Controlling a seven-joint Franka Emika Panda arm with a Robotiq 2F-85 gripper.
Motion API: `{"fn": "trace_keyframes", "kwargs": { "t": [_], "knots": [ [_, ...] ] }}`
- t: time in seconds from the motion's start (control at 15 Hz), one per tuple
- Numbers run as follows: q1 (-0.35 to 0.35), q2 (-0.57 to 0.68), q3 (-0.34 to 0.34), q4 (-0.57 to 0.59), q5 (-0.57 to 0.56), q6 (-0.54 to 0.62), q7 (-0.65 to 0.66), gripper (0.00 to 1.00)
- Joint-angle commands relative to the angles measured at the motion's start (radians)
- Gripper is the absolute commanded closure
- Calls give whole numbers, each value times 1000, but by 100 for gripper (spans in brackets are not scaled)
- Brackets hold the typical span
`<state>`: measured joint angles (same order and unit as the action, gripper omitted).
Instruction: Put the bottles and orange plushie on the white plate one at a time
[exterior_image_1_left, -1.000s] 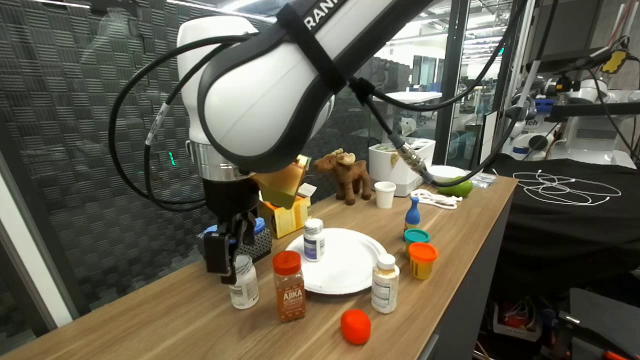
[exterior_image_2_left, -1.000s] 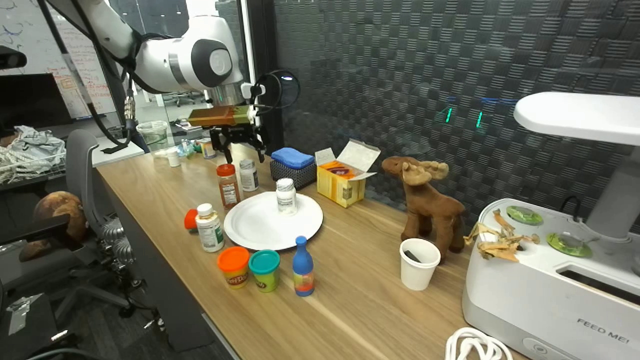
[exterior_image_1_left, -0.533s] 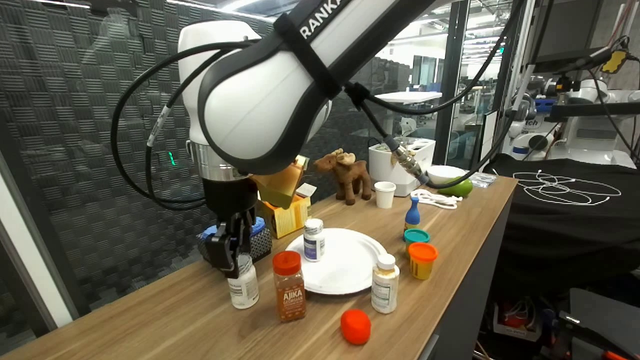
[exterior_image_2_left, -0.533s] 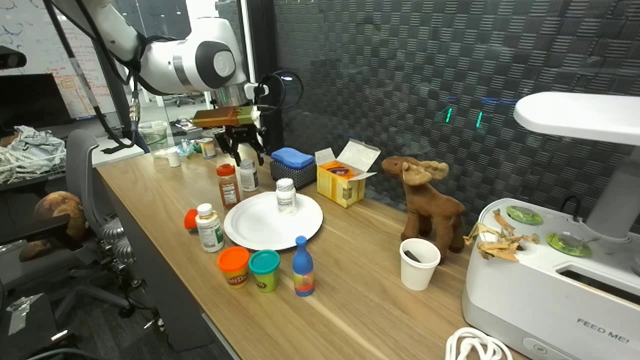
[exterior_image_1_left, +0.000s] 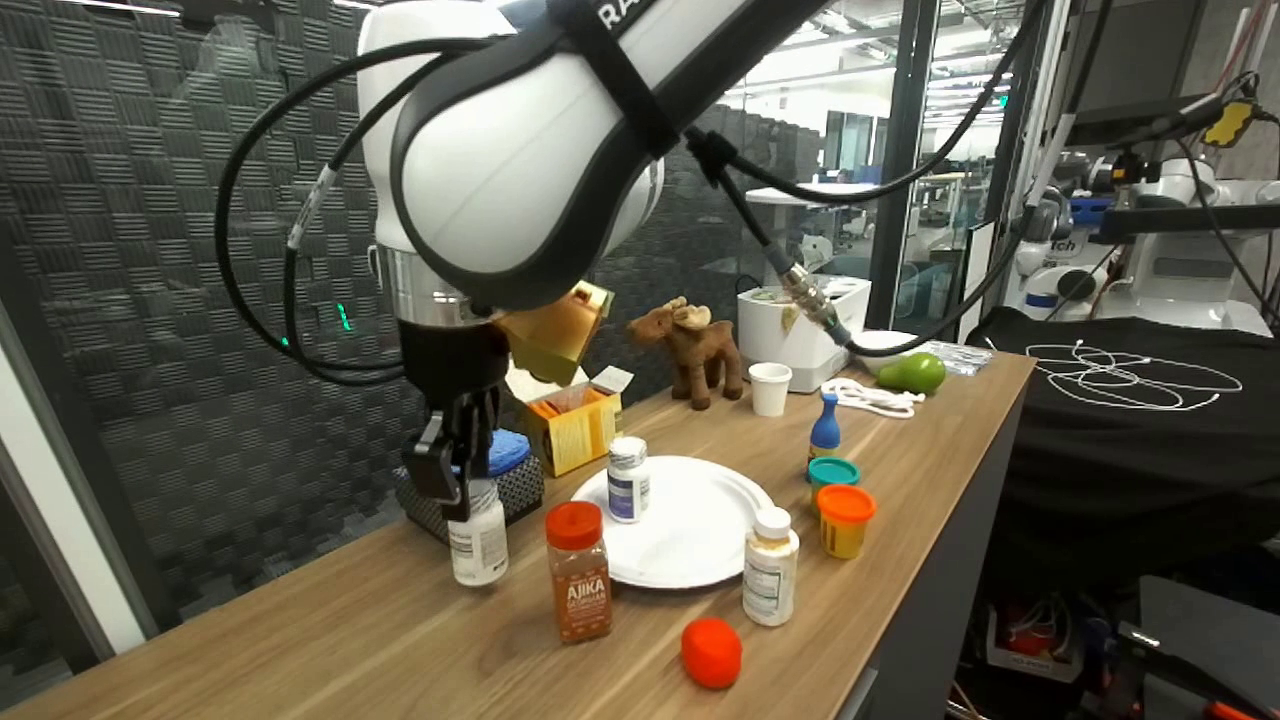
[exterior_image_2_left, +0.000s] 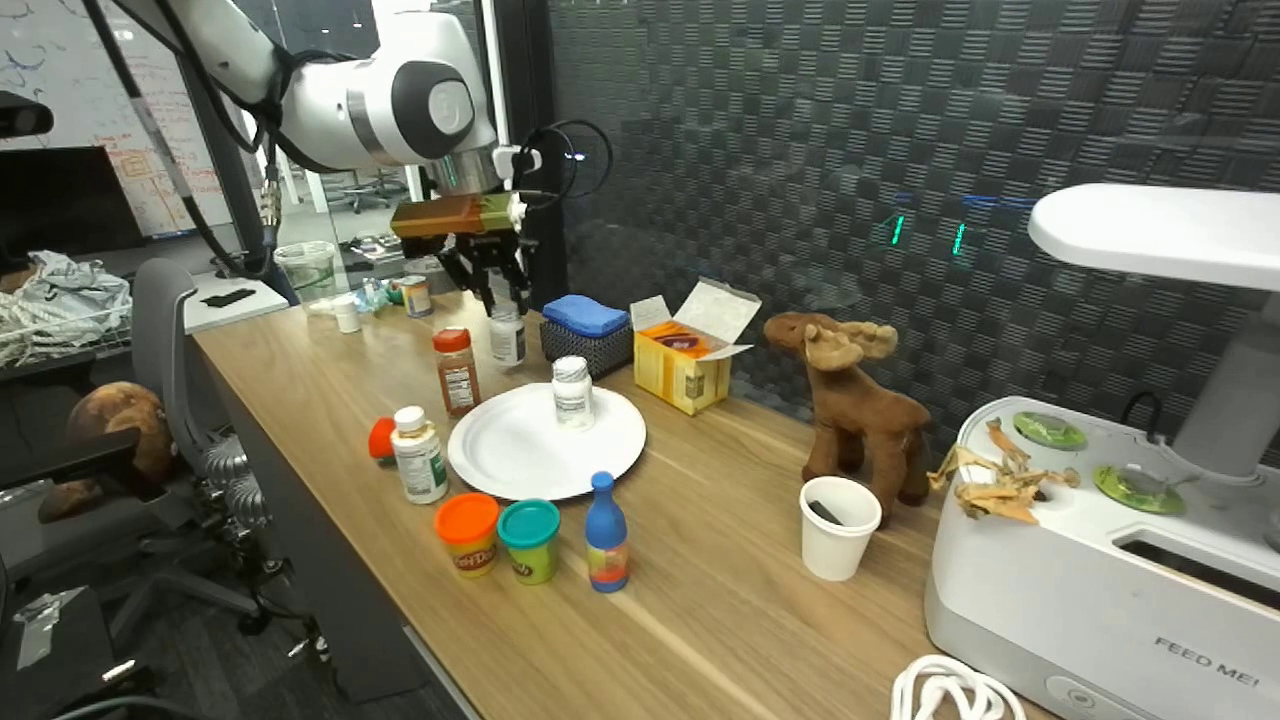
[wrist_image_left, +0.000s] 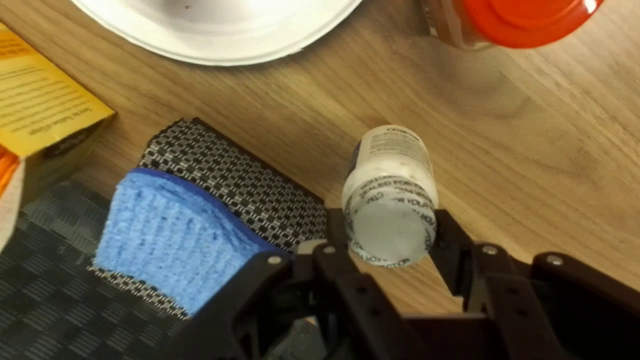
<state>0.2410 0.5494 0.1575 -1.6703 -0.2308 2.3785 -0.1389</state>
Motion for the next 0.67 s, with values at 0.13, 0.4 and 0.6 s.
{"fn": "trace_keyframes", "kwargs": {
  "t": [0.13,0.4,0.6],
  "knots": [
    [5,-140,-85,-3,-92,-22,48,80],
    [-26,-222,-142,-53,-159,5,97,80],
    [-62,-262,-170,-107,-171,11,136,80]
  ]
}}
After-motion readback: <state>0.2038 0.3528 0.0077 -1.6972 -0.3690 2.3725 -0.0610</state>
